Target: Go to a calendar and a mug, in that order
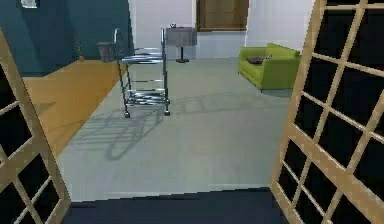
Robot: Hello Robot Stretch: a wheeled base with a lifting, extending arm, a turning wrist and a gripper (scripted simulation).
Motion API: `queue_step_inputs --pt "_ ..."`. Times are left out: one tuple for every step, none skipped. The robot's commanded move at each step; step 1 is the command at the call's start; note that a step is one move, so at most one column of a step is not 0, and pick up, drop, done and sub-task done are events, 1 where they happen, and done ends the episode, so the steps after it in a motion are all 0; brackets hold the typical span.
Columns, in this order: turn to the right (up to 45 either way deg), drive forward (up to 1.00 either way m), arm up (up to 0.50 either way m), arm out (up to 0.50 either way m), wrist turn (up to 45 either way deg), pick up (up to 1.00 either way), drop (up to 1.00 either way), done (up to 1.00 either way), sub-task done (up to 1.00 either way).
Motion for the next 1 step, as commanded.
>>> queue_step_inputs --pt "0.0 1.0 0.0 0.0 0.0 0.0 0.0 0.0 0.0"
